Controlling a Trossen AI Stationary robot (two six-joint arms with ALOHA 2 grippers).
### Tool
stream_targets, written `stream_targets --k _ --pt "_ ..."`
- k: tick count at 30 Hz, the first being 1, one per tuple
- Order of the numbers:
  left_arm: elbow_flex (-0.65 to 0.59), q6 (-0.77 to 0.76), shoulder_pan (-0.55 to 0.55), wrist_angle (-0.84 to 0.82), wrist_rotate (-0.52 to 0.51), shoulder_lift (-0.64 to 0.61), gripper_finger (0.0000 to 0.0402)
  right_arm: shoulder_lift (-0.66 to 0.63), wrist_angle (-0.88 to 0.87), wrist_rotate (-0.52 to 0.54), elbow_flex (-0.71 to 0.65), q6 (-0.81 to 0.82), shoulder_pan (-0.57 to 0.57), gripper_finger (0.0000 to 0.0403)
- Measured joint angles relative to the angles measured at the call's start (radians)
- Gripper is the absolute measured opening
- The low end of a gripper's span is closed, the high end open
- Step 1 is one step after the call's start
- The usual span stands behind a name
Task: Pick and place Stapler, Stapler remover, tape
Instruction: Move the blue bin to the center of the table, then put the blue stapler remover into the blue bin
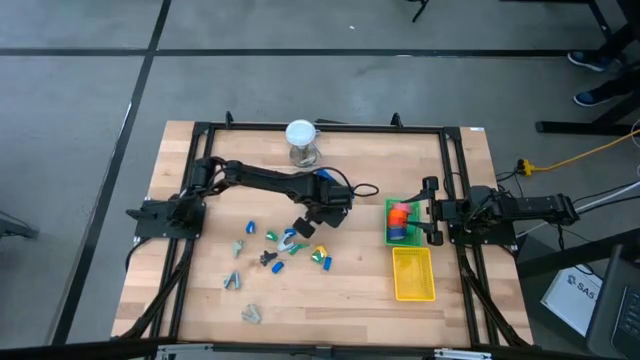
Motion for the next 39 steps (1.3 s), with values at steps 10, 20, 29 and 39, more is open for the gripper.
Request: stream_targets --k 10,20,29,39 --pt "0.001 -0.110 0.007 -0.002 0.005 -0.113 0.0113 0.000 0.000 0.000 0.000 0.000 0.000 0.0259" --pt "-0.034 -0.368 -0.017 -0.148 0.180 -0.248 0.0117 0.000 0.000 0.000 0.000 0.000 0.000 0.0259" --pt "-0.348 -0.642 -0.083 0.012 0.190 -0.387 0.0106 0.000 0.000 0.000 0.000 0.000 0.000 0.0259" --pt "-0.591 -0.977 -0.168 0.180 0.093 -0.472 0.0107 0.000 0.000 0.000 0.000 0.000 0.000 0.0259"
